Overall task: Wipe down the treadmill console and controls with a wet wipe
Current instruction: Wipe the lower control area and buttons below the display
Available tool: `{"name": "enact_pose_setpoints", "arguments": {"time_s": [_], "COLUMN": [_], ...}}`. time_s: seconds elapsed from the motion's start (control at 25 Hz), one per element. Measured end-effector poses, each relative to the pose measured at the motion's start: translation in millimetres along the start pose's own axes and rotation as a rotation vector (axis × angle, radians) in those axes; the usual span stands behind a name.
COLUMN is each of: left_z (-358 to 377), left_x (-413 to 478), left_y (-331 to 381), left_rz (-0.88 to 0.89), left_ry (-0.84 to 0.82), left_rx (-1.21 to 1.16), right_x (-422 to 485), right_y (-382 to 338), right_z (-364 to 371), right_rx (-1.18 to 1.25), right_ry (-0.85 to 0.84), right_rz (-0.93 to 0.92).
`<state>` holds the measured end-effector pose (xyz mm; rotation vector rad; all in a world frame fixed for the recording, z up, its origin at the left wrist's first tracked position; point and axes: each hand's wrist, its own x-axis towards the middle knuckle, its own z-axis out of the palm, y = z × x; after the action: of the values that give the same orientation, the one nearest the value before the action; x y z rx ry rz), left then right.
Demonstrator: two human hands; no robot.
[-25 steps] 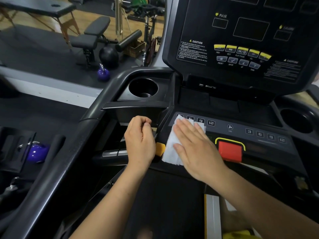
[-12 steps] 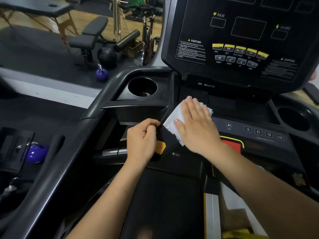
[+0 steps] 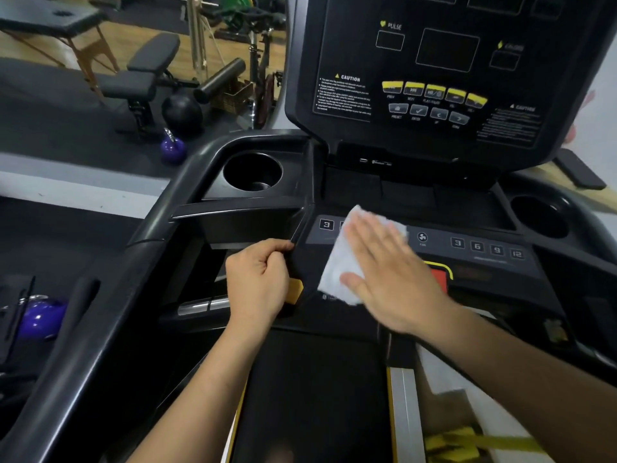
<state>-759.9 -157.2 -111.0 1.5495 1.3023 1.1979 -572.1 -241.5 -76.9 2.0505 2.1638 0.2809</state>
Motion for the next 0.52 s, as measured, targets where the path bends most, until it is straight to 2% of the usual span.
{"name": "enact_pose_setpoints", "arguments": {"time_s": [0.12,0.2,0.28,0.36,0.52], "left_z": [0.5,-0.8,-3.0,-5.8,-5.8], "left_x": [-1.2,-1.6,-1.1,-0.2,1.0], "left_y": [2.9,2.8,0.6,-2.1,-4.1], "left_rz": [0.006,0.035,0.065,0.022,-0.008], "left_ry": [0.006,0.0,-0.009,-0.004,-0.003], "left_rx": [-0.002,-0.006,0.013,-0.011,-0.079], "right_x": [27.9,49.1,54.4,41.6,13.0], "right_y": [7.8,-13.6,-44.3,-67.9,-51.8], "right_z": [-8.2,-14.5,-16.1,-13.3,-3.4], "right_rx": [0.121,0.186,0.202,0.156,0.056], "right_ry": [-0.049,-0.036,0.024,0.055,0.041], "right_rz": [0.18,0.207,0.126,-0.002,-0.12]}}
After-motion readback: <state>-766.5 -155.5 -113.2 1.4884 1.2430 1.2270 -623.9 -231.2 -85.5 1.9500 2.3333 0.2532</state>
